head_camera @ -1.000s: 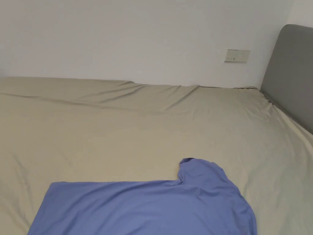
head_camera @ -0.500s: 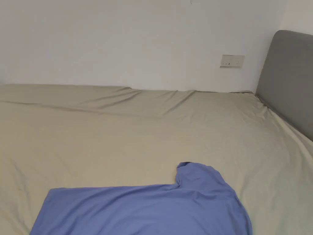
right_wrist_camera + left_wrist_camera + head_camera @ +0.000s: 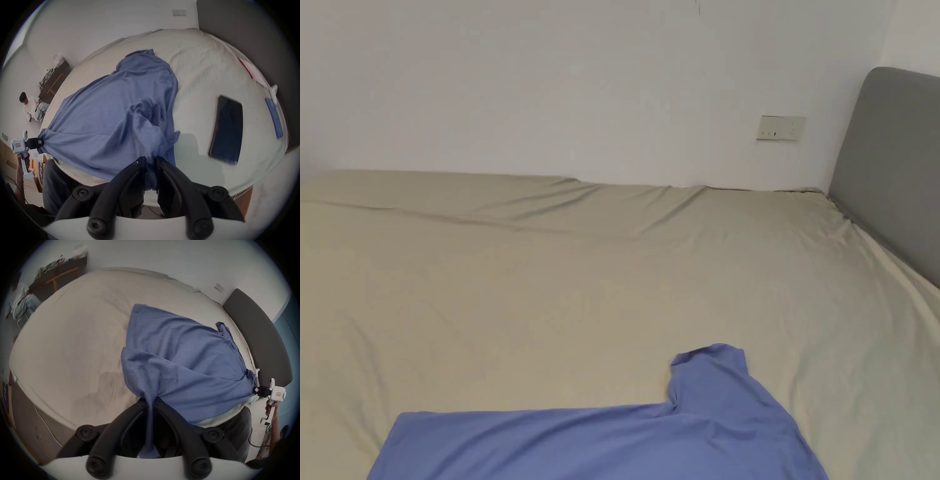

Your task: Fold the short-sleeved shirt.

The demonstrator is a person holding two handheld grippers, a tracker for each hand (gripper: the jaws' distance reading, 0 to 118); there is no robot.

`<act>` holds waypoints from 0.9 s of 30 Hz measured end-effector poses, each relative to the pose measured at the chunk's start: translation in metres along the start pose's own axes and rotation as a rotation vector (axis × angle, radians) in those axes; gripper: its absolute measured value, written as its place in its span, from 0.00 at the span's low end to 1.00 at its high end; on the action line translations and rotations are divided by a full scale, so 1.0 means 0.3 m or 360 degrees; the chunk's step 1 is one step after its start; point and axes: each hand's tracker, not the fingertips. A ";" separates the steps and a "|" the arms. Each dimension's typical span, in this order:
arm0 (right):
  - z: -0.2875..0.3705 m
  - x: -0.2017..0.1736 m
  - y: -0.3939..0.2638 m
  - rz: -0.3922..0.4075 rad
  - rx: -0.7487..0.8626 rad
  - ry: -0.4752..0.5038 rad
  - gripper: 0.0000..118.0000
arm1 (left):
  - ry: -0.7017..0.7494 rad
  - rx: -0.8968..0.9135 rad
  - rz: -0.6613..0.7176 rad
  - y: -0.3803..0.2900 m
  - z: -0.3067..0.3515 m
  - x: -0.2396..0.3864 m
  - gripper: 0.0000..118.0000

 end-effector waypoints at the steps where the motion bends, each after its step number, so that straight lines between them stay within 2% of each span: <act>1: 0.002 0.004 -0.030 -0.0006 -0.0008 -0.0011 0.19 | 0.0004 -0.0012 0.0006 -0.032 0.006 -0.016 0.05; 4: -0.011 0.029 -0.113 -0.0008 -0.0075 -0.0056 0.19 | -0.0005 -0.0050 0.0037 -0.112 -0.002 -0.068 0.05; 7: -0.038 0.082 -0.169 -0.0133 -0.0114 -0.0032 0.19 | -0.0067 -0.0077 0.0178 -0.147 -0.037 -0.108 0.05; 9: -0.033 0.096 -0.174 -0.0221 -0.0033 0.0021 0.19 | -0.0053 -0.0077 0.0182 -0.149 -0.069 -0.108 0.05; 12: -0.026 0.073 -0.161 -0.0195 -0.0053 0.0003 0.19 | 0.0021 -0.0083 0.0089 -0.130 -0.092 -0.070 0.06; 13: -0.019 0.061 -0.158 -0.0131 -0.0041 -0.0007 0.19 | 0.0065 -0.0115 0.0033 -0.122 -0.096 -0.061 0.12; 14: -0.013 0.045 -0.150 -0.0042 -0.0028 -0.0024 0.19 | 0.0101 -0.0118 -0.0036 -0.113 -0.094 -0.052 0.33; 16: 0.022 0.014 -0.142 0.0072 0.0037 -0.0082 0.19 | 0.0126 -0.0114 -0.0099 -0.096 -0.077 -0.042 0.84; 17: 0.050 -0.001 -0.135 0.0111 0.0088 -0.0089 0.20 | 0.0090 -0.0087 -0.0078 -0.074 -0.050 -0.045 0.93; 19: 0.103 -0.024 -0.115 0.0157 0.0176 -0.0088 0.27 | -0.0023 0.0070 -0.0009 -0.014 0.023 -0.062 0.92; 21: 0.165 -0.053 -0.083 0.0206 0.0304 -0.0105 0.42 | -0.0054 0.0254 0.0071 0.092 0.074 -0.058 0.92; 23: 0.206 -0.075 -0.039 0.0251 0.0399 -0.0132 0.58 | -0.0059 0.0444 0.0073 0.208 0.091 -0.029 0.92; 24: 0.220 -0.087 -0.014 0.0248 0.0436 -0.0156 0.62 | -0.0046 0.0515 0.0046 0.270 0.072 -0.012 0.92; 27: 0.244 -0.108 0.059 0.0189 0.0516 -0.0177 0.64 | -0.0031 0.0520 0.0002 0.432 -0.109 0.021 0.92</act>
